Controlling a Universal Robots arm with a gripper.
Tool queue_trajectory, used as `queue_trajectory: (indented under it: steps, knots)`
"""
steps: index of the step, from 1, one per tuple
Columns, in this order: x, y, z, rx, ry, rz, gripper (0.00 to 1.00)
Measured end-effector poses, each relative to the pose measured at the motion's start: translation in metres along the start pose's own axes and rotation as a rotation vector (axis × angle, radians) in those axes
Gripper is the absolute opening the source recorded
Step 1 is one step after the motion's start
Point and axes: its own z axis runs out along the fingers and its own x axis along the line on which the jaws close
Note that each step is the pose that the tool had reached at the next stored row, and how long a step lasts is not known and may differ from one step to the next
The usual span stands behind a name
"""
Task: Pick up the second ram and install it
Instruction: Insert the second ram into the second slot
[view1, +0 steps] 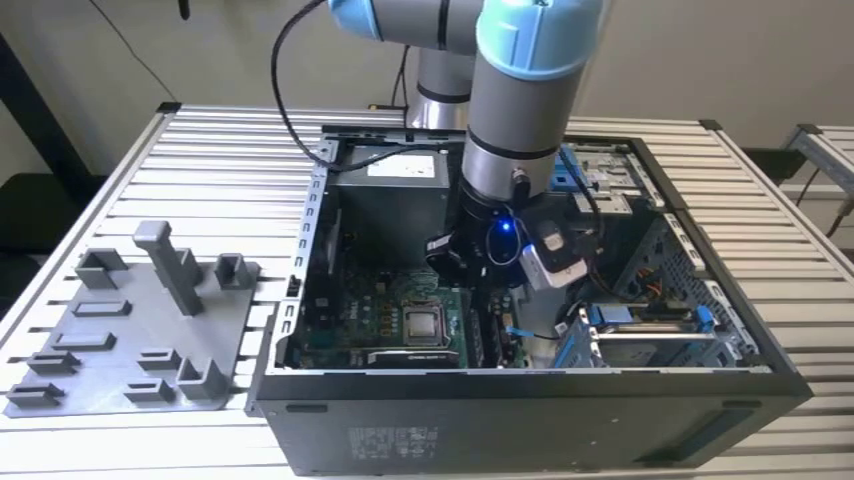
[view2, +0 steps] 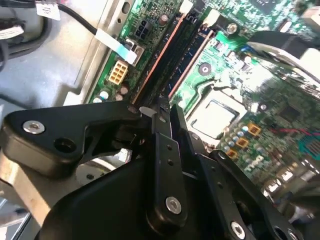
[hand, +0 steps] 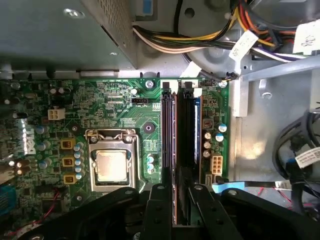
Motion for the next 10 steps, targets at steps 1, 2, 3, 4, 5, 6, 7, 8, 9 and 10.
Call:
queue_trajectory:
  steps: [1, 2, 3, 4, 5, 6, 7, 8, 9, 10]
  knots:
    - [-0.0001, -0.0001, -0.0045, -0.0002, 0.0000, 0.000, 0.22]
    - [-0.0002, -0.0002, -0.0092, -0.0001, 0.0000, 0.000, 0.22]
    - [-0.0003, -0.0003, -0.0137, -0.0002, 0.0000, 0.000, 0.22]
    - [-0.0004, -0.0004, -0.0182, 0.0000, 0.0000, 0.000, 0.22]
    - [-0.0005, -0.0004, -0.0227, -0.0001, 0.0000, 0.000, 0.22]
    - [-0.0005, -0.0006, -0.0273, -0.0001, 0.0000, 0.000, 0.22]
    - [-0.0006, -0.0006, -0.0314, -0.0005, -0.0001, 0.000, 0.22]
    - [-0.0007, -0.0006, -0.0327, -0.0008, 0.0000, 0.000, 0.22]
    - [-0.0007, -0.0006, -0.0326, -0.0011, -0.0001, 0.000, 0.22]
    - [-0.0007, -0.0006, -0.0326, -0.0012, -0.0001, 0.000, 0.22]
